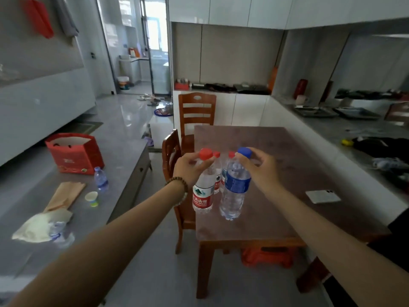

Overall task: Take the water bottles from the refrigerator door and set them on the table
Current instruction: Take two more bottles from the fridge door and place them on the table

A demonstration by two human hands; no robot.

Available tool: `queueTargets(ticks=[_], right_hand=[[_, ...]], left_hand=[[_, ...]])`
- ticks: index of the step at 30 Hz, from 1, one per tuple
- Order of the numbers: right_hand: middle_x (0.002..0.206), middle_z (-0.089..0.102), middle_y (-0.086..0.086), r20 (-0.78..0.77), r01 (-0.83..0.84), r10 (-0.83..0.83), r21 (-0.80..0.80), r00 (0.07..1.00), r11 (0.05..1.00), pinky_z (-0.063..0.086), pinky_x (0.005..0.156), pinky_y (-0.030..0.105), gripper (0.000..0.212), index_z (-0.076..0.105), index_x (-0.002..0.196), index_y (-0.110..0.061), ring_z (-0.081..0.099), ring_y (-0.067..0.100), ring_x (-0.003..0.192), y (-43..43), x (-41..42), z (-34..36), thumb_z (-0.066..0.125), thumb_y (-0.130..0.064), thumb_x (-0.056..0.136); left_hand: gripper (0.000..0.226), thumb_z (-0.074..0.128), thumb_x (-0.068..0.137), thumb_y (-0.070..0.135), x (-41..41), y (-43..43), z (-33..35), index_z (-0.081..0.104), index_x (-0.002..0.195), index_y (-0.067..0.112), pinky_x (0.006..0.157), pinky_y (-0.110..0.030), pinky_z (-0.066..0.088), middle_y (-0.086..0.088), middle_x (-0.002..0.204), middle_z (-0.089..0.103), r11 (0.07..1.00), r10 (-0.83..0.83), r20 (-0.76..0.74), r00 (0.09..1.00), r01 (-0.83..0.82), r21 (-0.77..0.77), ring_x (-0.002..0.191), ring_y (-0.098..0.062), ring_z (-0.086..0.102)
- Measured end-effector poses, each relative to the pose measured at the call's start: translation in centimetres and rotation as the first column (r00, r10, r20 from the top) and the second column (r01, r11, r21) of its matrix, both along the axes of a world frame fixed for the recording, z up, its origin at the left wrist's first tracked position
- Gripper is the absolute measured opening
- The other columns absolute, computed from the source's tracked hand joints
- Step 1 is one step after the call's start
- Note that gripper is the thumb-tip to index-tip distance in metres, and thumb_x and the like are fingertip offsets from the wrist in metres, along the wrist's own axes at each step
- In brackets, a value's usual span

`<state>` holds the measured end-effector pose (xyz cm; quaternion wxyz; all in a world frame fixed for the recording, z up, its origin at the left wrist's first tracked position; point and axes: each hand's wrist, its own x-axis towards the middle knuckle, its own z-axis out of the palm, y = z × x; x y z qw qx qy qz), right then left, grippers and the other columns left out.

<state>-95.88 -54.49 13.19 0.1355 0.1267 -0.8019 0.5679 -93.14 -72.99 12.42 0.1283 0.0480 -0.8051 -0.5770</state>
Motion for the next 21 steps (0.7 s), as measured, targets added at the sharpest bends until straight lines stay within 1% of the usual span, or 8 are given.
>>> queueTargets(ticks=[3, 5, 6, 9, 11, 14, 18, 21], right_hand=[[0.104, 0.068, -0.002, 0.049, 0.045, -0.044, -0.008, 0.998, 0.999, 0.049, 0.082, 0.024, 0.037, 0.067, 0.111, -0.015, 0.063, 0.014, 0.098, -0.2, -3.6, -2.4, 0.070, -0.033, 0.079], [0.100, 0.067, -0.004, 0.102, 0.073, -0.068, -0.044, 0.992, 0.996, 0.046, 0.077, 0.018, 0.033, 0.067, 0.109, -0.017, 0.062, 0.013, 0.096, -0.4, -5.9, -4.0, 0.071, -0.030, 0.079], [0.100, 0.067, -0.004, 0.130, 0.089, -0.082, -0.047, 0.988, 0.995, 0.045, 0.077, 0.017, 0.034, 0.067, 0.110, -0.017, 0.062, 0.012, 0.096, -0.5, -7.0, -4.7, 0.072, -0.030, 0.078], [0.107, 0.068, -0.001, 0.182, 0.136, -0.130, -0.021, 0.975, 0.990, 0.048, 0.085, 0.025, 0.037, 0.066, 0.112, -0.015, 0.062, 0.014, 0.101, -0.6, -9.7, -6.9, 0.073, -0.028, 0.078], [0.108, 0.068, -0.002, 0.214, 0.152, -0.144, -0.020, 0.966, 0.988, 0.049, 0.088, 0.028, 0.037, 0.066, 0.112, -0.014, 0.061, 0.014, 0.103, -0.7, -11.2, -8.0, 0.073, -0.026, 0.078], [0.106, 0.067, -0.003, 0.245, 0.158, -0.145, -0.031, 0.959, 0.987, 0.050, 0.088, 0.029, 0.037, 0.067, 0.110, -0.014, 0.062, 0.015, 0.104, -0.6, -13.1, -9.2, 0.075, -0.024, 0.076], [0.104, 0.067, -0.002, 0.267, 0.134, -0.125, -0.015, 0.956, 0.991, 0.051, 0.089, 0.032, 0.036, 0.067, 0.108, -0.015, 0.062, 0.017, 0.105, -0.2, -15.6, -10.5, 0.077, -0.023, 0.074], [0.103, 0.069, -0.003, 0.283, 0.095, -0.090, -0.006, 0.955, 0.995, 0.053, 0.091, 0.037, 0.034, 0.068, 0.103, -0.020, 0.064, 0.016, 0.103, 0.2, -16.8, -11.6, 0.079, -0.025, 0.072]], left_hand=[[0.043, 0.069, 0.074, 0.047, -4.7, -0.5, -2.6, 0.067, 0.109, 0.023, 0.093, -0.038, 0.047, -0.002, 0.114, 0.064, 1.000, -0.028, 0.071, 0.997, 0.028, 0.006, 0.106, -0.019, 0.058], [0.045, 0.071, 0.073, 0.045, -7.7, -1.0, -4.0, 0.066, 0.111, 0.021, 0.094, -0.040, 0.047, -0.002, 0.115, 0.064, 0.998, -0.053, 0.102, 0.993, 0.048, 0.050, 0.106, -0.019, 0.059], [0.045, 0.072, 0.073, 0.043, -9.0, -1.1, -4.6, 0.066, 0.111, 0.020, 0.095, -0.041, 0.048, -0.002, 0.113, 0.065, 0.997, -0.067, 0.119, 0.991, 0.062, 0.050, 0.105, -0.019, 0.059], [0.048, 0.072, 0.073, 0.043, -12.3, -1.3, -6.6, 0.066, 0.112, 0.016, 0.094, -0.041, 0.049, -0.003, 0.111, 0.067, 0.992, -0.124, 0.180, 0.976, 0.126, 0.002, 0.103, -0.019, 0.060], [0.049, 0.071, 0.074, 0.040, -14.0, -1.2, -7.7, 0.064, 0.115, 0.014, 0.093, -0.035, 0.047, 0.001, 0.114, 0.064, 0.990, -0.141, 0.205, 0.969, 0.144, 0.002, 0.102, -0.015, 0.058], [0.041, 0.071, 0.078, 0.032, -15.8, -1.0, -9.2, 0.063, 0.114, 0.013, 0.083, -0.025, 0.040, 0.006, 0.102, 0.058, 0.989, -0.146, 0.220, 0.964, 0.146, 0.016, 0.096, -0.009, 0.052], [0.040, 0.072, 0.076, 0.034, -17.4, -0.8, -11.1, 0.066, 0.109, 0.013, 0.084, -0.026, 0.042, 0.000, 0.107, 0.065, 0.988, -0.122, 0.198, 0.973, 0.137, -0.066, 0.100, -0.013, 0.056], [0.035, 0.073, 0.076, 0.030, -17.9, -0.3, -11.6, 0.067, 0.104, 0.011, 0.083, -0.025, 0.041, 0.002, 0.099, 0.063, 0.993, -0.080, 0.187, 0.979, 0.096, -0.075, 0.095, -0.012, 0.054]])
